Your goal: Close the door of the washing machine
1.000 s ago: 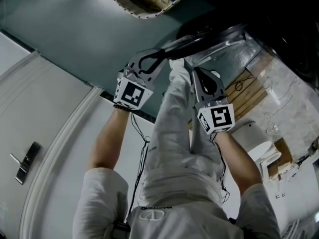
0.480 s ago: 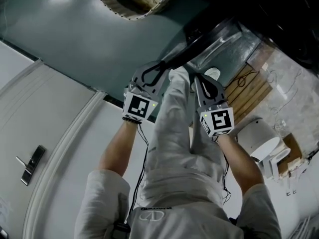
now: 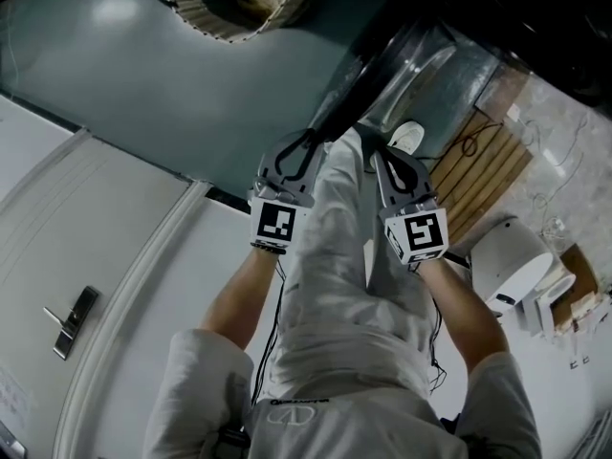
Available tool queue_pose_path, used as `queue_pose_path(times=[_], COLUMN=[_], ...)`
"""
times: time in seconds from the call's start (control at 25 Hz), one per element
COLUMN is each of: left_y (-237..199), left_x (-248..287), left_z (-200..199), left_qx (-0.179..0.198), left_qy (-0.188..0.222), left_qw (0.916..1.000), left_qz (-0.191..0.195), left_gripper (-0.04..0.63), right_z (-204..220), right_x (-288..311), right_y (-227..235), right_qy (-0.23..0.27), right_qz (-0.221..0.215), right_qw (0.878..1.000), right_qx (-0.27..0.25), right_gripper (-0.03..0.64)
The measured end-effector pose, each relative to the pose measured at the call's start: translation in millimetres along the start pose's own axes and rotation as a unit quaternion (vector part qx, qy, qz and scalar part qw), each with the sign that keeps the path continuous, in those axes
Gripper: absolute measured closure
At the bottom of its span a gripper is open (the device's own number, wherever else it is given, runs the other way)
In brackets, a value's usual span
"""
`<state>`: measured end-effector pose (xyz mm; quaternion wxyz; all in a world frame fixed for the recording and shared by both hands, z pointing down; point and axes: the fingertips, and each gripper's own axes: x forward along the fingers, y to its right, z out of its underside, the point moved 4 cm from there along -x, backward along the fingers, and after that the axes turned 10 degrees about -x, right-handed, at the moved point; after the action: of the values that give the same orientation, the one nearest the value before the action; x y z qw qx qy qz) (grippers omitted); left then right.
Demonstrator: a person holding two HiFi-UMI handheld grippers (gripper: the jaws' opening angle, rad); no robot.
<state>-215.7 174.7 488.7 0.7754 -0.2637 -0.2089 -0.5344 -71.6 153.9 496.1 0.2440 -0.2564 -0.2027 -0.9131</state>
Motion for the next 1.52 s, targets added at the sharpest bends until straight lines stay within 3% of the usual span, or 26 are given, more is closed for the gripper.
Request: queue_pose_path(times=[0.28,0.8,1.16,1.36,1.52], left_y=[33.9,110.7,156.9,181.5,198.9], left_x=[6.9,32.2,54.5,68.2,79.4], left_z=[3.3,9.4,5.0,1.6,-0.2], left_qx=[-0.034,-0.097,-0.120,-0.136,-0.150], left_qy=[-0.006,-0.064,-0.082,-0.091,-0.103], left_qw=[0.9994,0.9929,0.9894,0.9865,0.9832], left_qz=[-0.005,-0.024,-0.002,-0.010,-0.009], left_gripper=[0.522,0.505,0.480,0.471,0.465], right_z=[21.3,66.3,92.4,107.7,116.6], right_x=[-24.5,-71.3,-99.1,-117.3,-131.3], right_y=[14.3,37.0,53.7,66.1,71.6], right_qy=[0.005,0.002,0.001,0.014,0.015], right_qz=[0.020,0.041,0.054,0.074,0.078], right_qw=[1.000,0.999,0.998,0.996,0.997], right_qx=[0.017,0.022,0.024,0.039,0.020], right_gripper=[0.606,0.606,0.605,0.604,0.604])
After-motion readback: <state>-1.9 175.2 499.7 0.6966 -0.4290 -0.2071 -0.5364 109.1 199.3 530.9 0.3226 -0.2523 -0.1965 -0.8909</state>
